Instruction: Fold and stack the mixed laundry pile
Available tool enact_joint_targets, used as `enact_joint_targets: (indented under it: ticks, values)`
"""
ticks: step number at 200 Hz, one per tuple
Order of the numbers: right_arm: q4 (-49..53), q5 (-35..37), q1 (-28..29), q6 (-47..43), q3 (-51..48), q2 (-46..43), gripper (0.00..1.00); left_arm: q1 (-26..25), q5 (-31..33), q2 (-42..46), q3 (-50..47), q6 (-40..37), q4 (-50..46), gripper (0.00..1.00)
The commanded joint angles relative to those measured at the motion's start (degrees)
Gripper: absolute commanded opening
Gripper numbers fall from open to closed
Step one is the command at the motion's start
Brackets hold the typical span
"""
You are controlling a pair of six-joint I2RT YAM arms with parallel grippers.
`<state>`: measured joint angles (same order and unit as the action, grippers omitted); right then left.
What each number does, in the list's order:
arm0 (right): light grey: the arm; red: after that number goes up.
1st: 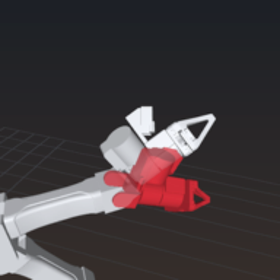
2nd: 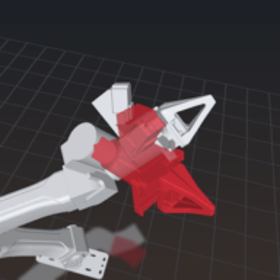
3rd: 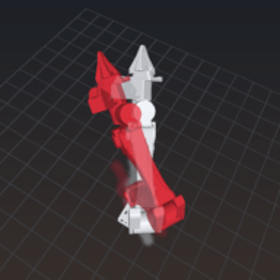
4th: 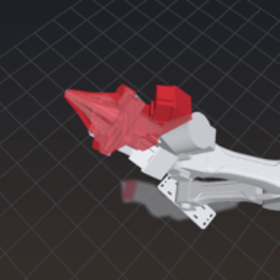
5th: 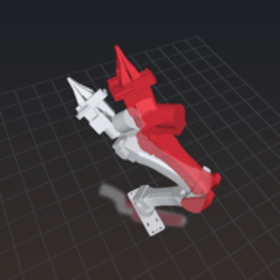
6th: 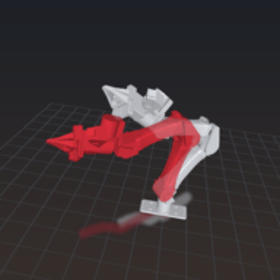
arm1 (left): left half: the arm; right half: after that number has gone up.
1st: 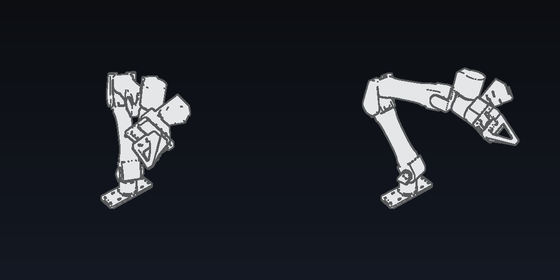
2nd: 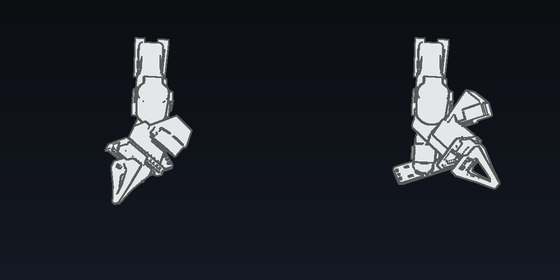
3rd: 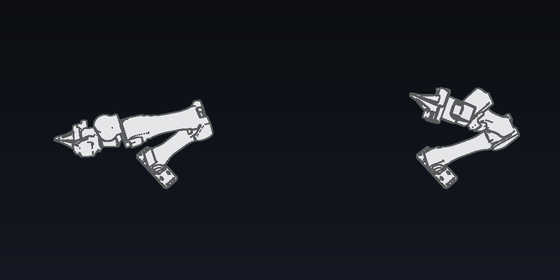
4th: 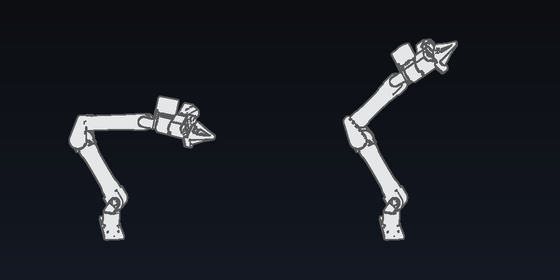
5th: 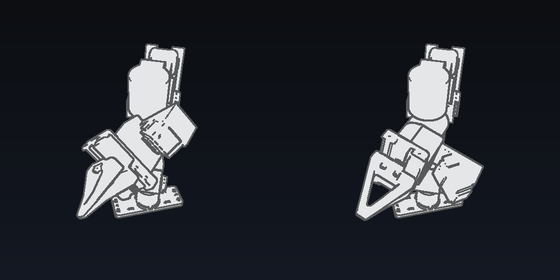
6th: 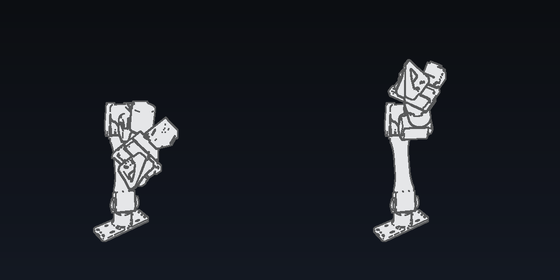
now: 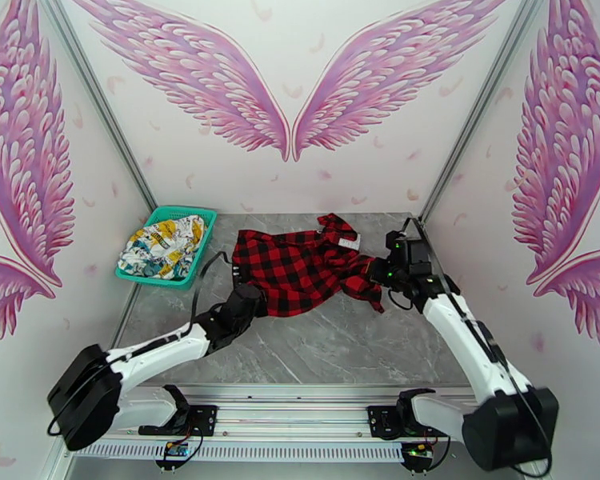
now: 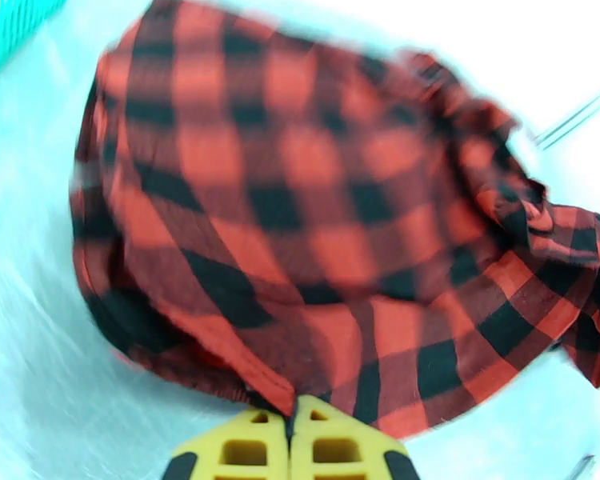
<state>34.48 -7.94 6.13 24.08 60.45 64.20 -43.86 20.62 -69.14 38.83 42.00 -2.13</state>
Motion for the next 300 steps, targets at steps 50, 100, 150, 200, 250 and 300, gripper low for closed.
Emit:
enact_joint_targets:
  ticks: [50, 100, 150, 200, 250, 300]
  values:
    - [17.1, 7.3, 0.1, -3.5, 23.6, -13.8, 0.0, 0.7, -2.5, 24.7, 23.9, -26.0, -25.3, 0.0]
    - [21.2, 4.9, 0.1, -6.7, 37.2, -4.7, 0.0, 4.6, 8.3, 15.0, 47.7, -37.0, -41.6, 0.0]
    - [7.4, 0.3, 0.1, -5.5, 53.3, 18.7, 0.0, 25.3, -20.0, -9.8, 65.6, -34.4, -33.7, 0.0]
    - [1.3, 1.7, -1.6, -5.7, 90.4, 41.7, 0.0, 32.9, -28.2, -33.7, 98.2, -34.0, -27.2, 0.0]
    - [-5.0, -3.5, -3.2, -6.4, 92.3, 37.3, 0.0, 33.0, -29.8, -34.8, 109.4, -41.0, -26.0, 0.0]
    - [-5.7, -7.7, -3.1, -2.1, 49.3, 14.1, 0.0, 30.7, -31.5, -17.2, 75.6, -43.7, -28.0, 0.0]
